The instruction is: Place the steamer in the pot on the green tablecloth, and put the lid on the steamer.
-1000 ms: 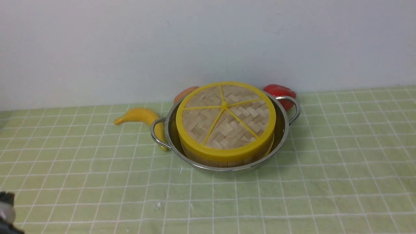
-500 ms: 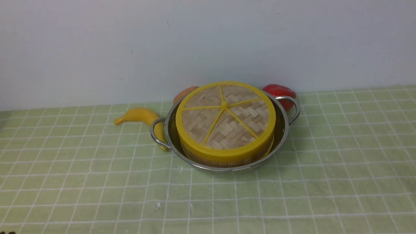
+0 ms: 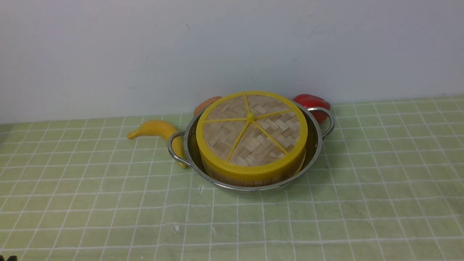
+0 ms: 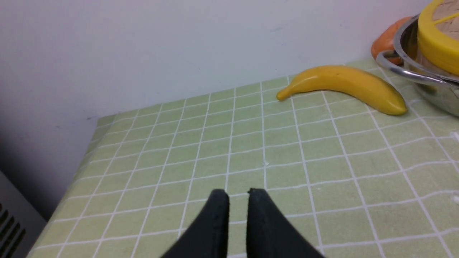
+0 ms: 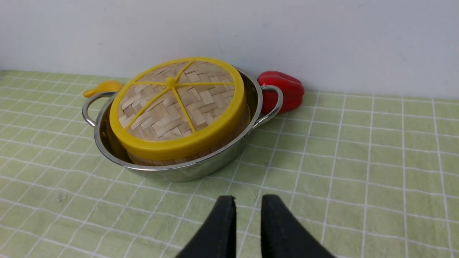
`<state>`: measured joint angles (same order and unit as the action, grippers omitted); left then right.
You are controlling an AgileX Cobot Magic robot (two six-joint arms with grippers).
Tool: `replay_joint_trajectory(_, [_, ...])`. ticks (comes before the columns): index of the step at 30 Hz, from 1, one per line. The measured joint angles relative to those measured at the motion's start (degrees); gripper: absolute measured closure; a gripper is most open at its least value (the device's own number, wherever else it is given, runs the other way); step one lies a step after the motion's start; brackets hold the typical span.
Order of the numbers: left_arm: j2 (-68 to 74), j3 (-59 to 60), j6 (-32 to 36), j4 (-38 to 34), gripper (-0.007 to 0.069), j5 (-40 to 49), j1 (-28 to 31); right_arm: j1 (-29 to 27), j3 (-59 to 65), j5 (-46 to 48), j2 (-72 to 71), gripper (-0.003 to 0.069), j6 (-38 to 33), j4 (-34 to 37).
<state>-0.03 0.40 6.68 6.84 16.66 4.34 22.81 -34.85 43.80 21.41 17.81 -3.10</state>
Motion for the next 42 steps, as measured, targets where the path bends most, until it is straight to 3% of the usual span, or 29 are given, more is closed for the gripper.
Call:
replay_joint_trajectory(2, [0.0, 0.0, 0.0, 0.0, 0.0548, 0.0, 0.0, -0.5, 0.0, 0.1, -0.7, 0.0528, -0.1, 0.0])
replay_joint_trajectory(8, [0.0, 0.0, 0.0, 0.0, 0.0534, 0.0, 0.0, -10.7, 2.9, -2.6, -9.7, 0.051, -0.9, -2.8])
replay_joint_trajectory(15, [0.0, 0.0, 0.0, 0.0, 0.0529, 0.0, 0.0, -20.9, 14.4, -11.8, -20.6, 0.0495, -1.0, -4.8])
replay_joint_trajectory(18, [0.0, 0.0, 0.0, 0.0, 0.0518, -0.1, 0.0, -22.7, 20.0, -16.5, -21.3, 0.0489, -1.0, -4.9])
replay_joint_trajectory(28, [0.0, 0.0, 0.0, 0.0, 0.0505, -0.1, 0.0, -23.1, 35.1, -24.5, -21.2, 0.0461, 5.1, -4.5])
replay_joint_trajectory(42, [0.0, 0.0, 0.0, 0.0, 0.0475, -0.1, 0.0, -23.1, 35.3, -25.1, -21.2, 0.0419, 7.2, -4.5])
